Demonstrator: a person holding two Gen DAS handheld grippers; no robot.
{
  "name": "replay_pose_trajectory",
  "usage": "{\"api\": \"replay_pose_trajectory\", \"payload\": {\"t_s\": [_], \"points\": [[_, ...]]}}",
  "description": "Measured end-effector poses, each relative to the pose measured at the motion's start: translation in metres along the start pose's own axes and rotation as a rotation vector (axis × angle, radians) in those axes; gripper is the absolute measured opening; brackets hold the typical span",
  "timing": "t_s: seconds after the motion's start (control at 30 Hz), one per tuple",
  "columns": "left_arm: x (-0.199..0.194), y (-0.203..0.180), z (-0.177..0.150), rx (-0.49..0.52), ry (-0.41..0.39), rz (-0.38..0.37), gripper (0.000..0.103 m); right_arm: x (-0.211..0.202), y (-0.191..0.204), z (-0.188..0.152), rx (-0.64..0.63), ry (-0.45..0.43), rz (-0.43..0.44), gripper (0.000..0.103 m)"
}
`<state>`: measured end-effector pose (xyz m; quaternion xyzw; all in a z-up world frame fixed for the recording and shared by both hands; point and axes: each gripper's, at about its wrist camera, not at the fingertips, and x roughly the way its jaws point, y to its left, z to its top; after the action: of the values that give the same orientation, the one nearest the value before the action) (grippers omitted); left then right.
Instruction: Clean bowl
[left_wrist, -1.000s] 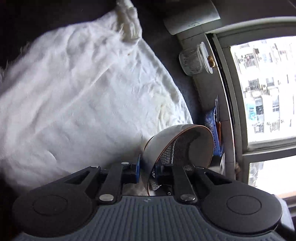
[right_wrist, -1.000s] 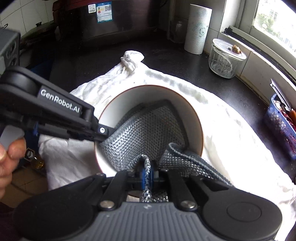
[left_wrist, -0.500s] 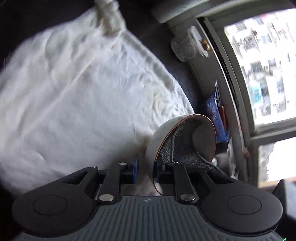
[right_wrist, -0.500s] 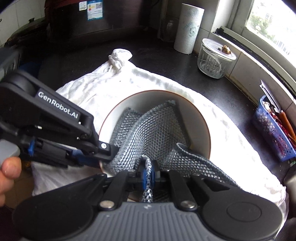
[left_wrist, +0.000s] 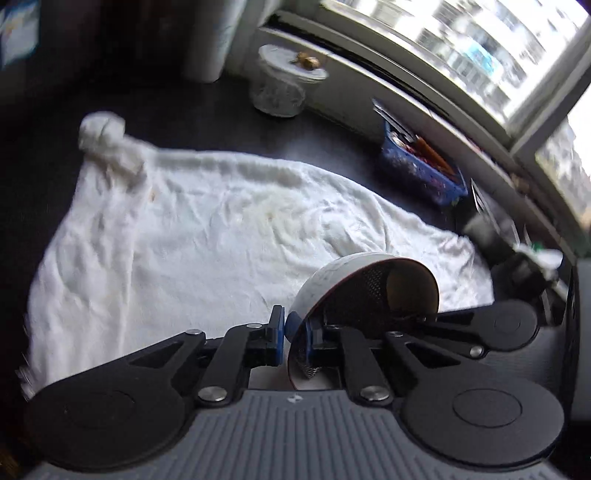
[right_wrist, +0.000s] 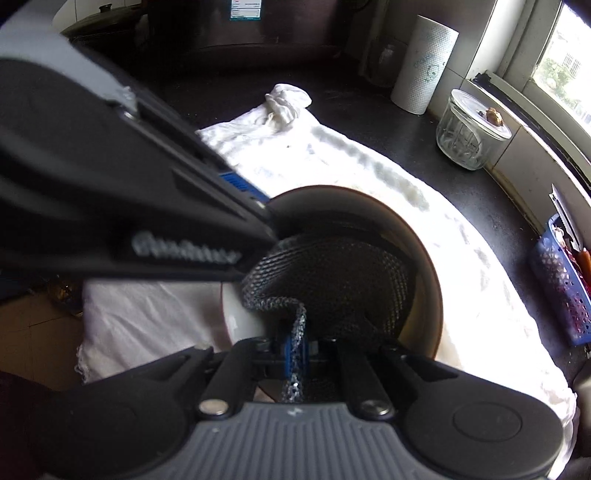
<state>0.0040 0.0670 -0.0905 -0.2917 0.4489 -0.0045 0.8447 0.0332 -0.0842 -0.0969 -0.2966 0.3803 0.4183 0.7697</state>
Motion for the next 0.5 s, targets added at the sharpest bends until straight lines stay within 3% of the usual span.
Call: {"api": "replay_pose_trajectory", "payload": {"t_s": [0.1,0.2,0.3,0.4,0.5], "points": [[0.003,0.029,-0.010,-0.237,-0.006,-0.075,0.011,-0.001,-0.002,-0.001,0.008,-0.016,-0.026,0.005],[0.007,0.047,-0.025,-0.420,-0.034,-0.129,0.011,0.000,-0.001,0.001,0.004,-0.026,-0.027,0.005],[0.016,0.060,-0.039,-0.572,-0.012,-0.172,0.011,0.001,0.000,0.002,0.017,-0.026,-0.015,0.005],[0.026,0.068,-0.052,-0.684,0.016,-0.212,0.011,0.003,-0.002,0.003,0.050,-0.019,0.013,0.005],[0.027,0.070,-0.055,-0.700,0.016,-0.227,0.011,0.003,-0.005,0.003,0.079,-0.012,0.036,0.005]]}}
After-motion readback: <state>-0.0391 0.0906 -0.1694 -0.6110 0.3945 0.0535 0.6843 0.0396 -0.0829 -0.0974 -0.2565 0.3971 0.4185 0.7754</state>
